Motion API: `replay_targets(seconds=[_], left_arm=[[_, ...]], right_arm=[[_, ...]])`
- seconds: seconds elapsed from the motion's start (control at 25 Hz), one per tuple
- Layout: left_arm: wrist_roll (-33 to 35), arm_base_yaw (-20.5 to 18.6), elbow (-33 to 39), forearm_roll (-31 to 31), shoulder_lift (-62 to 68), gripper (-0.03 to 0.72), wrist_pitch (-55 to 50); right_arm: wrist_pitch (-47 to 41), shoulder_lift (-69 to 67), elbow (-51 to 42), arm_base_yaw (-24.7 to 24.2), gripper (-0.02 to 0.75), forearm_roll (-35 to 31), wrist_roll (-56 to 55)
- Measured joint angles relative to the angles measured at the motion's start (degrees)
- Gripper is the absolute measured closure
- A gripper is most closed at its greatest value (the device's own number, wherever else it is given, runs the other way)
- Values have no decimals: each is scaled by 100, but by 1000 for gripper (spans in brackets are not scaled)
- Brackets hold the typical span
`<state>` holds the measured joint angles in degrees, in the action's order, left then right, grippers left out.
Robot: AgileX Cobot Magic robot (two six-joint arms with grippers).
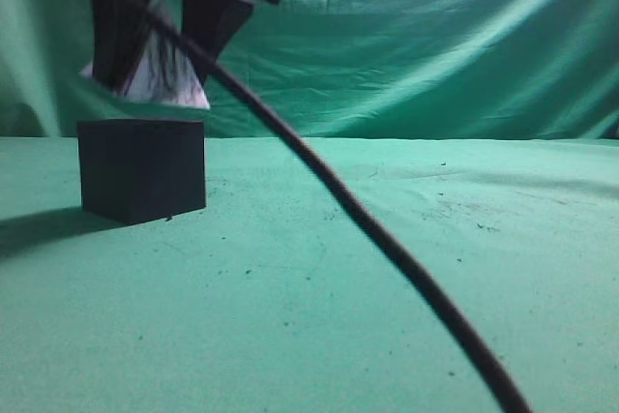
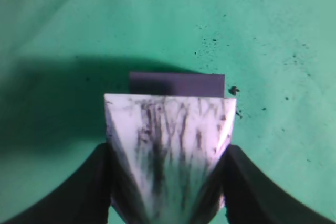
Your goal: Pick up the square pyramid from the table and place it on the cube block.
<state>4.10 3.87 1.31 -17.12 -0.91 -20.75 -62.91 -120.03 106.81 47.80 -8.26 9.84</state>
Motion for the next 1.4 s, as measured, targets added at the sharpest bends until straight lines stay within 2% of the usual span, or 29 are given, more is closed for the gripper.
replay_targets(seconds=[0.32, 0.4, 0.48, 0.52, 0.64, 0.72, 0.84, 0.88, 1.0, 1.16, 1.4], left_arm=[[0, 0, 0, 0, 0, 688, 0], [0, 0, 0, 0, 0, 688, 0], [0, 0, 0, 0, 0, 688, 0], [0, 0, 0, 0, 0, 688, 0], [0, 0, 0, 0, 0, 688, 0], [0, 0, 0, 0, 0, 688, 0], [0, 0, 0, 0, 0, 688, 0], [0, 0, 0, 0, 0, 688, 0], [0, 0, 0, 0, 0, 688, 0], [0, 0, 0, 0, 0, 688, 0], [0, 0, 0, 0, 0, 688, 0]], right_arm=[[-12, -394, 300, 0, 353, -51, 60], [-12, -394, 300, 0, 199, -51, 59], [-12, -350, 300, 0, 104, -51, 71], [-12, -279, 304, 0, 76, -31, 71], [-254, -88, 554, 0, 93, 91, 82], [-627, 65, 917, 0, 226, 285, 82], [-800, 362, 1357, 0, 536, 592, -58], [-818, 493, 1412, 0, 619, 642, -161], [-879, 1034, 1411, 0, 738, 704, -307], [-894, 2042, 909, 0, 738, 706, -460], [-939, 3696, -903, 0, 738, 693, -748]])
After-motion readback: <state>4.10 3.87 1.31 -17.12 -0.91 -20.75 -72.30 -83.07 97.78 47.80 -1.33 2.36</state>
